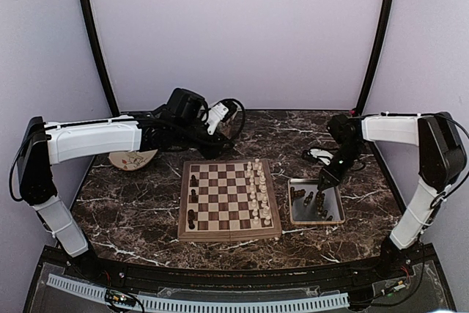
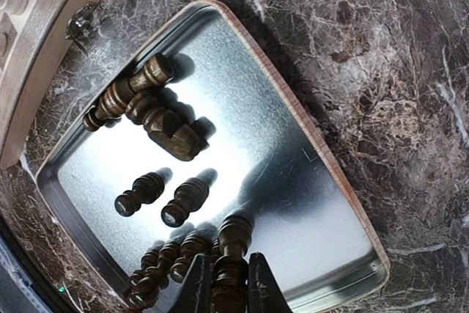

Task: Set up the chess pieces on the board
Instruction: Pick up the king from the storage box, then place the king on the chessboard.

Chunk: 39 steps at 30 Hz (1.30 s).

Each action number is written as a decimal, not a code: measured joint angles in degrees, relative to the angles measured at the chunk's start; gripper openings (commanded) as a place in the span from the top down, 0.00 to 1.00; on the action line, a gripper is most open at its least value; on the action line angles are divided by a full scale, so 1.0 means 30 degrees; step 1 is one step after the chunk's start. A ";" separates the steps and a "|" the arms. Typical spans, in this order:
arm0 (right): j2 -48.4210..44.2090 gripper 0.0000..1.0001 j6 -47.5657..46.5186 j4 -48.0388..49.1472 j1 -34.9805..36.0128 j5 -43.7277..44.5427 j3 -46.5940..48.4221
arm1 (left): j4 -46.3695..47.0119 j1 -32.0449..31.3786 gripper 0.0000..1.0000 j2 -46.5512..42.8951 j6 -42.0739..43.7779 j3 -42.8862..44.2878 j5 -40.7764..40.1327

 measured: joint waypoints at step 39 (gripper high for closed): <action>0.6455 0.97 -0.0211 -0.4452 0.9231 -0.0321 1.6750 | 0.0852 0.2943 0.50 -0.3774 -0.1821 -0.0816 -0.5340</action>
